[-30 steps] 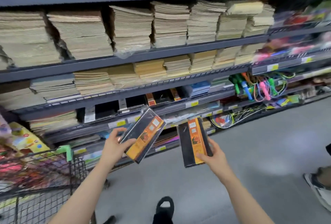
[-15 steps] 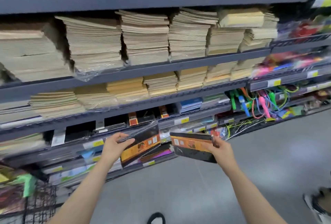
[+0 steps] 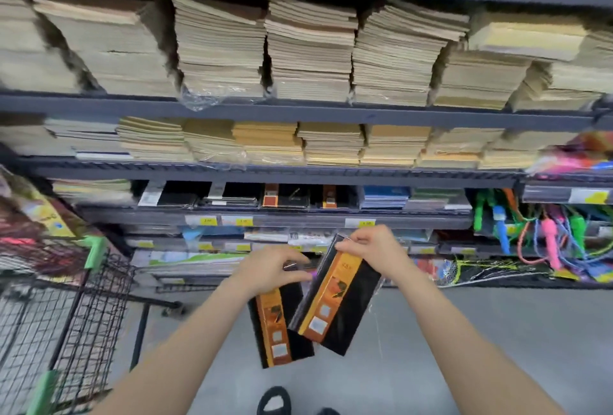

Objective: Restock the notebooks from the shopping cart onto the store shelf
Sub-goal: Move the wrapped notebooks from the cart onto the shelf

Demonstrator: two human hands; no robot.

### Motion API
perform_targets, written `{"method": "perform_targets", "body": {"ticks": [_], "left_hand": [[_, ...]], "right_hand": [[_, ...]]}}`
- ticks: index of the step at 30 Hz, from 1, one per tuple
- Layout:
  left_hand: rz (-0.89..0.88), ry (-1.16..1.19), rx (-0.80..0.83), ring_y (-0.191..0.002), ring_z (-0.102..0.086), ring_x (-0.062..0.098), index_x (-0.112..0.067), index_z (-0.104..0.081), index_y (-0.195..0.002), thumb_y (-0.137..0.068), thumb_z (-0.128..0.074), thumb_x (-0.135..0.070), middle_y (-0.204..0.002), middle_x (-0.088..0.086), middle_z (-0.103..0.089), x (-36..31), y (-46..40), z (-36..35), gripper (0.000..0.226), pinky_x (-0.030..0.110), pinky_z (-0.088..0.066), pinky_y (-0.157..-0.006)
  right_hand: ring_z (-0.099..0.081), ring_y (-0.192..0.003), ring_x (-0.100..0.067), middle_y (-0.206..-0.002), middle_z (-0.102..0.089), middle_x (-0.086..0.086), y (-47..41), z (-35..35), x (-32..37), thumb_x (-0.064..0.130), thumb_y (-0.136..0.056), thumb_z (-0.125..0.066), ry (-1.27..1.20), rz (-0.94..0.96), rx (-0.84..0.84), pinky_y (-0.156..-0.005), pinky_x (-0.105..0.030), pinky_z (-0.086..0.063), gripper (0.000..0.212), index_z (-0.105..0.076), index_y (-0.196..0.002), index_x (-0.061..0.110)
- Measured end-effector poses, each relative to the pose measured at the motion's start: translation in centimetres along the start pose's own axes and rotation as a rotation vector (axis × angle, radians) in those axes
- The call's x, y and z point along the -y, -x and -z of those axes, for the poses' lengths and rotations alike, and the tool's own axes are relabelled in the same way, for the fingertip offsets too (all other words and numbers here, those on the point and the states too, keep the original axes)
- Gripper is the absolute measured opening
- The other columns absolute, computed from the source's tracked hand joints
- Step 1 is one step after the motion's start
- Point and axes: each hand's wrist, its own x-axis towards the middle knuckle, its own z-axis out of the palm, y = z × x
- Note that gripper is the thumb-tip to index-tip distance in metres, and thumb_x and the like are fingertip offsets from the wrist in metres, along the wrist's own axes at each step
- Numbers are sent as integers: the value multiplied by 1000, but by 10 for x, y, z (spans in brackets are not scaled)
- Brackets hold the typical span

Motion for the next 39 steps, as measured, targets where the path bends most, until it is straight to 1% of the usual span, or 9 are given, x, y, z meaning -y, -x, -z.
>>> {"method": "perform_targets", "body": {"ticks": [9, 14, 19, 24, 27, 31, 34, 36, 39], "left_hand": [[-97, 179, 131, -81, -58, 5, -29, -68, -90, -84, -52, -55, -93, -12, -69, -2, 5, -17, 31, 37, -49, -79], [-52, 234, 109, -76, -60, 10, -21, -67, -81, -85, -54, -53, -81, -3, -67, 3, 3, -20, 35, 34, -49, -73], [86, 131, 37, -59, -48, 8, -30, -45, -61, -91, -42, -53, -63, -7, -49, 33, 3, -25, 38, 28, -39, -59], [147, 55, -50, -58, -46, 5, -27, -50, -64, -93, -42, -50, -61, -7, -48, 73, -18, -33, 38, 28, -40, -58], [137, 69, -125, -58, -49, 10, -23, -51, -62, -92, -45, -48, -60, -4, -50, 99, -54, -45, 40, 29, -36, -55], [83, 63, -221, -57, -46, 7, -24, -44, -56, -92, -46, -46, -57, -6, -46, 123, -116, -70, 42, 32, -36, -57], [46, 12, -288, -59, -49, 8, -15, -52, -65, -92, -44, -49, -60, -4, -50, 138, -164, -91, 44, 28, -34, -54], [2, -8, -341, -61, -51, 12, -12, -56, -71, -91, -43, -52, -60, -3, -51, 145, -192, -106, 47, 29, -33, -53], [-92, 28, -427, -57, -48, 14, -12, -52, -66, -90, -44, -52, -54, -3, -45, 153, -226, -134, 48, 31, -31, -53]], "right_hand": [[-49, -53, -11, -56, -59, -4, -7, -25, -3, 62, -64, -67, 170, 21, 73, -55, -32, -39, 49, -66, -62, 14], [-47, -56, -11, -54, -51, 8, -10, -25, -9, 51, -69, -73, 130, -24, 38, -58, -30, -37, 35, -58, -52, 24], [-53, -59, -13, -60, -60, -1, -15, -13, -25, 45, -72, -73, 114, -48, -3, -59, -30, -42, 35, -67, -64, 11], [-61, -68, -15, -65, -66, -2, -44, -16, -60, 42, -75, -71, 106, -19, -54, -66, -33, -49, 30, -69, -65, 13], [-40, -44, -6, -42, -44, 8, -73, -32, -91, 38, -79, -68, 106, 15, -32, -51, -22, -33, 46, -47, -40, 26], [-28, -40, -9, -44, -29, 2, -115, -70, -142, 38, -87, -58, 178, 85, 44, -46, -22, -25, 55, -34, -43, 16], [-36, -48, -6, -54, -47, -4, -143, -100, -179, 37, -88, -58, 195, 103, 95, -52, -25, -34, 44, -59, -61, 1], [-50, -66, -4, -73, -64, 1, -158, -117, -195, 34, -87, -60, 231, 161, 134, -69, -29, -46, 28, -71, -82, 10], [-56, -88, 1, -97, -68, 8, -176, -140, -217, 38, -83, -63, 263, 236, 168, -78, -14, -43, 29, -70, -103, 18]]}}
